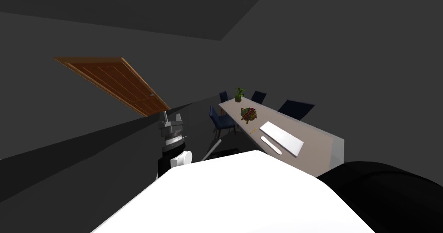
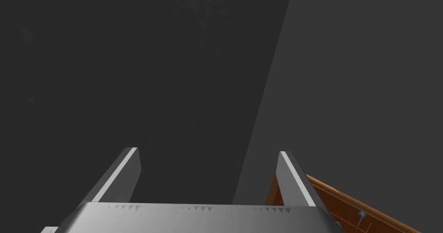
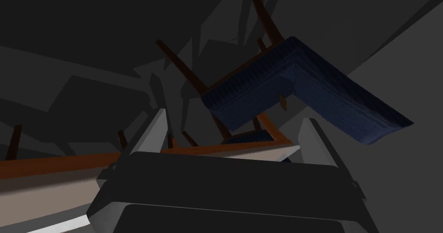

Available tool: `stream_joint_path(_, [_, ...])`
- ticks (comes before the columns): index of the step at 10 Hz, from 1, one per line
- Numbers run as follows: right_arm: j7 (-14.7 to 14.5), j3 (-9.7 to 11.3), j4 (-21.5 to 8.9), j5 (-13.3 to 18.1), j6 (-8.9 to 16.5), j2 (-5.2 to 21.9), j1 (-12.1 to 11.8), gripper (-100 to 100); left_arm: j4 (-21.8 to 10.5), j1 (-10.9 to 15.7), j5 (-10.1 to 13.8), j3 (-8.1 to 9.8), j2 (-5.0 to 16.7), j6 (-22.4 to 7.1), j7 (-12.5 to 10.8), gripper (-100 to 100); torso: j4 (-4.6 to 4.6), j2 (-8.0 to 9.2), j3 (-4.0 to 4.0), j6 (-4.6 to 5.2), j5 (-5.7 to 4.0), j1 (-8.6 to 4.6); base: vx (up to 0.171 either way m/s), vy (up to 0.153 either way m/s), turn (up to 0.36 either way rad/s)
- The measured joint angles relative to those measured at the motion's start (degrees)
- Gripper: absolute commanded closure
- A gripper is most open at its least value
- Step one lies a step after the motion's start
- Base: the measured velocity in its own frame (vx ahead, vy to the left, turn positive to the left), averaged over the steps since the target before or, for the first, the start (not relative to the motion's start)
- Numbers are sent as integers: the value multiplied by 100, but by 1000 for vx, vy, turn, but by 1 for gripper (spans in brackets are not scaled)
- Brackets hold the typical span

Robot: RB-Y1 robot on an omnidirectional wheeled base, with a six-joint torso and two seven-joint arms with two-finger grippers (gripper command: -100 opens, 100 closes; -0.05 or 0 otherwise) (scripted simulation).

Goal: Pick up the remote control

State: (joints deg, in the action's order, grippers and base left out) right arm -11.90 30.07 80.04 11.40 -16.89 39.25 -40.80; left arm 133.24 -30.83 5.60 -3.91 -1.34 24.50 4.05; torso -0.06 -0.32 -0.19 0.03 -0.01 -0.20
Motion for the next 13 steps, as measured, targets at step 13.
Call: stream_joint_path(13, [-286, 548, -1868, 424, 186, 533, -106, -100, 0, 1, 0, 0, 0, 0, 0, 0, 5, 20, 12, -1, 3, 15, 64, -50, 203])
